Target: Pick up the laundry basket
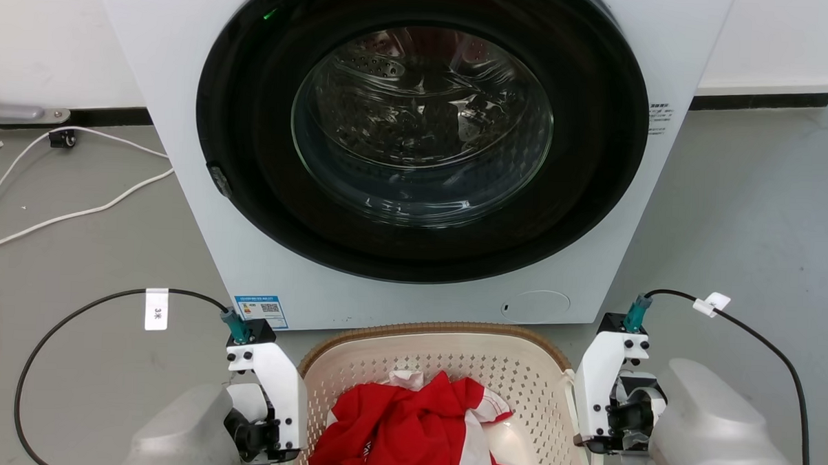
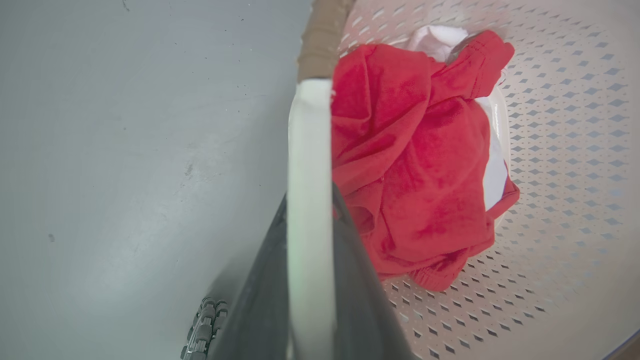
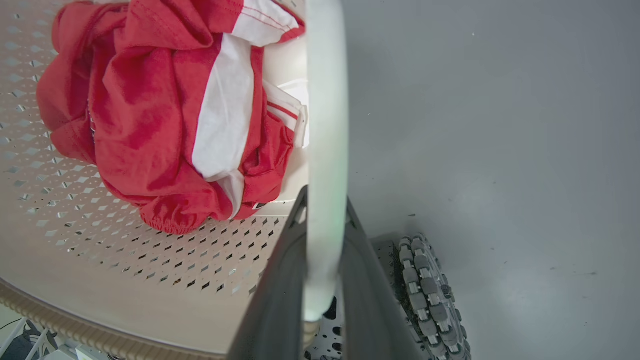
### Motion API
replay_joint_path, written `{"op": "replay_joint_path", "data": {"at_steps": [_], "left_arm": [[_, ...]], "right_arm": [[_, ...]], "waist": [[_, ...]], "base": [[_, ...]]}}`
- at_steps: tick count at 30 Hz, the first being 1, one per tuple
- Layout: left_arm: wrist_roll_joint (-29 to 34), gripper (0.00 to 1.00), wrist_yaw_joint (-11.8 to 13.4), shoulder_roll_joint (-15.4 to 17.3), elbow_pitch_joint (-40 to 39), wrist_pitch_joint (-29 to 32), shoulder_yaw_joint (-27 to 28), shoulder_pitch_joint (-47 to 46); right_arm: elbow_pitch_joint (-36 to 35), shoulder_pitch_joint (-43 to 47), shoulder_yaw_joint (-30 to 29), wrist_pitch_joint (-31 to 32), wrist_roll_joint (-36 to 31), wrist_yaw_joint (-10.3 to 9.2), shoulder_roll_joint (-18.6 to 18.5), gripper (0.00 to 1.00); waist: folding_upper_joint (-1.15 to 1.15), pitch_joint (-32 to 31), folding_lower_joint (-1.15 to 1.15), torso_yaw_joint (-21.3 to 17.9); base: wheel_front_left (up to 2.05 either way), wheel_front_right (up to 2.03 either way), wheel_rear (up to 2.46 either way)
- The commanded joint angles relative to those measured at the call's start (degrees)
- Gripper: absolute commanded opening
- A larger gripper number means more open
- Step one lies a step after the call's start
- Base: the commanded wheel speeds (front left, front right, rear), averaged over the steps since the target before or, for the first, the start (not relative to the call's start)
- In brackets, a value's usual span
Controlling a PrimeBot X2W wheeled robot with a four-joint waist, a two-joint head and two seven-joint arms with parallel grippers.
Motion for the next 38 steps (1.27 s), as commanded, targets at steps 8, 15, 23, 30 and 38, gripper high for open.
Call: {"op": "replay_joint_path", "data": {"at_steps": [8, 15, 23, 30, 38], "left_arm": [[-0.5, 0.0, -0.3, -0.4, -0.2, -0.5, -0.4, -0.8], [-1.0, 0.0, -0.3, -0.3, -0.2, -0.7, -0.6, -0.7], [-1.3, 0.0, -0.3, -0.3, -0.4, -1.0, -0.9, -0.8], [-1.8, 0.0, -0.3, -0.3, -0.2, -1.3, -1.0, -1.0], [-2.1, 0.0, -0.3, -0.4, 0.0, -1.4, -1.3, -0.8]], "right_arm": [[-0.3, 0.6, -1.0, -0.1, -0.8, 0.2, 0.8, 0.0], [-0.3, 0.7, -1.6, 0.1, -1.5, 0.2, 0.8, 0.0], [-0.3, 0.8, -2.3, -0.1, -1.9, 0.2, 0.8, 0.0], [-0.3, 0.7, -2.0, -0.1, -1.6, 0.2, 0.8, 0.0], [-0.3, 1.0, -2.0, -0.1, -1.6, 0.2, 0.8, 0.0]], "waist": [[0.0, 0.0, 0.0, 0.0], [0.0, 0.0, 0.0, 0.0], [0.0, 0.1, 0.0, 0.1], [0.0, 0.3, 0.0, 0.0], [0.0, 0.4, 0.0, -0.1]], "base": [[0.0, 0.0, 0.0], [0.0, 0.0, 0.0], [0.0, 0.0, 0.0], [0.0, 0.0, 0.0], [0.0, 0.0, 0.0]]}}
